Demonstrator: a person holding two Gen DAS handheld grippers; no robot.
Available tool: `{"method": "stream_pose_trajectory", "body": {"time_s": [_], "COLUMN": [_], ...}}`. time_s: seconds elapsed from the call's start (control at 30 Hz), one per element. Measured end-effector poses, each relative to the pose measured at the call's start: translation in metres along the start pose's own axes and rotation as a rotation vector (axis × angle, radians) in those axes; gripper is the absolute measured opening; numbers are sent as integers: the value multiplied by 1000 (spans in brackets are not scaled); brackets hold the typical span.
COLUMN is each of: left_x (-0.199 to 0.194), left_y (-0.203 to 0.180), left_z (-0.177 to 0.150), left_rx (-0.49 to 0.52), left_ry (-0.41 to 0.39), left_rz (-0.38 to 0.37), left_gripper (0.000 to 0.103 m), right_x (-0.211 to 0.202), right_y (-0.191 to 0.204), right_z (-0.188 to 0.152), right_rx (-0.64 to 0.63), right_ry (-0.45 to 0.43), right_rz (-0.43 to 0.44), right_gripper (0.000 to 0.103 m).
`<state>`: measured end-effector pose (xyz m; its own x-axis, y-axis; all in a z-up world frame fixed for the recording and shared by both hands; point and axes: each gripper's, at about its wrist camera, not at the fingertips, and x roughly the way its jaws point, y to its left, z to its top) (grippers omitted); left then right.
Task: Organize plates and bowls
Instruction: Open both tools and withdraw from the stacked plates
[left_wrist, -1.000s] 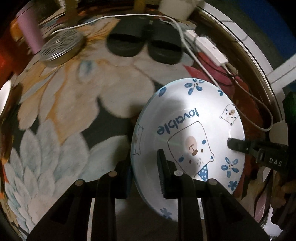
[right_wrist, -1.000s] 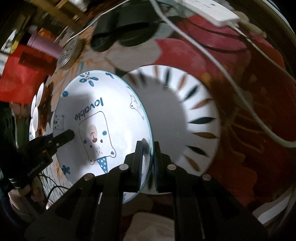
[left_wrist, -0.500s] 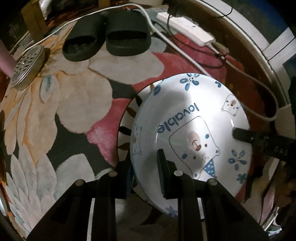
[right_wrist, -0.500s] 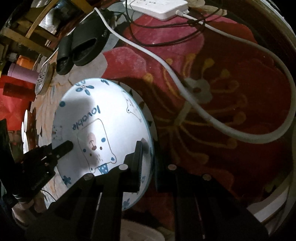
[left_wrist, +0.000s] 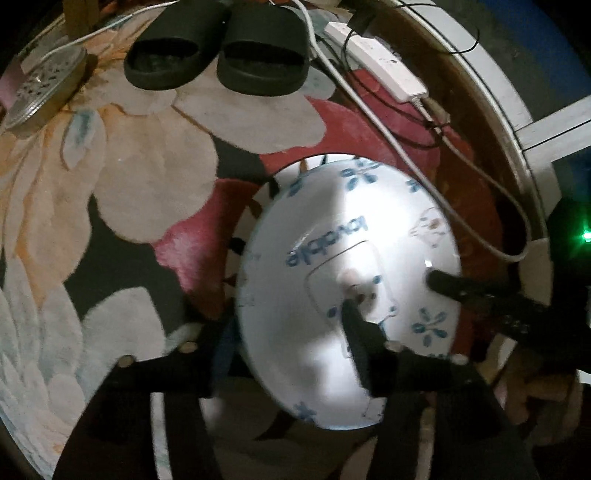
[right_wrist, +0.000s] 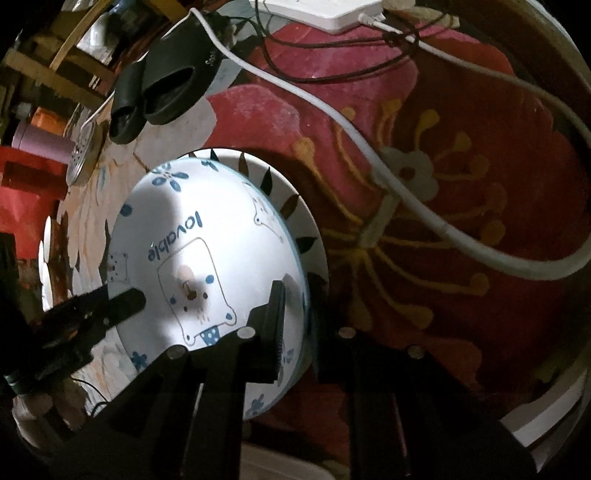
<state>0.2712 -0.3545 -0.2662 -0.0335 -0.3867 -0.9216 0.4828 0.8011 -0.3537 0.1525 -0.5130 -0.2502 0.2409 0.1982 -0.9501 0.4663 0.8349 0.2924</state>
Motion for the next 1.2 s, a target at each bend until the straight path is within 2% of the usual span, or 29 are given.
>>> {"method": "stream_pose_trajectory", "body": {"time_s": [0.03, 0.07, 0.13, 0.2, 0.23, 0.3, 0.33, 0.5, 0.83, 1.2], "left_x": [0, 0, -3, -11, -15, -21, -26, -38, -50, -71], "left_y": [-2, -4, -9, -14, -15, -15, -15, -7, 26, 60], "left_z": [-1, -1, -3, -4, -4, -4, -4, -5, -12, -28], "left_rx": [5, 10, 25, 48, 53, 52, 52, 53, 20, -15], "left_ry": [1, 2, -13, -51, -67, -84, -96, -140, -151, -157], "left_rz": [-14, -26, -32, -22, -24, -22, -11, 55, 118, 157], "left_gripper": [72, 76, 95, 100, 100, 102, 102, 102, 102, 102], "right_x": [0, 0, 0, -5, -7, -13, -16, -22, -19, -14], "right_y": [0, 1, 4, 9, 13, 18, 20, 31, 48, 98], "right_z": [0, -1, -2, -2, -1, 2, 3, 2, -2, -6], "right_rx": [4, 10, 14, 3, -1, -9, -14, -29, 13, -34], "right_ry": [0, -2, -8, -39, -53, -75, -90, -128, -140, -141], "right_rz": [4, 12, 35, 55, 71, 83, 78, 42, 19, 79], "right_gripper": [16, 19, 31, 56, 64, 92, 96, 103, 103, 103]}}
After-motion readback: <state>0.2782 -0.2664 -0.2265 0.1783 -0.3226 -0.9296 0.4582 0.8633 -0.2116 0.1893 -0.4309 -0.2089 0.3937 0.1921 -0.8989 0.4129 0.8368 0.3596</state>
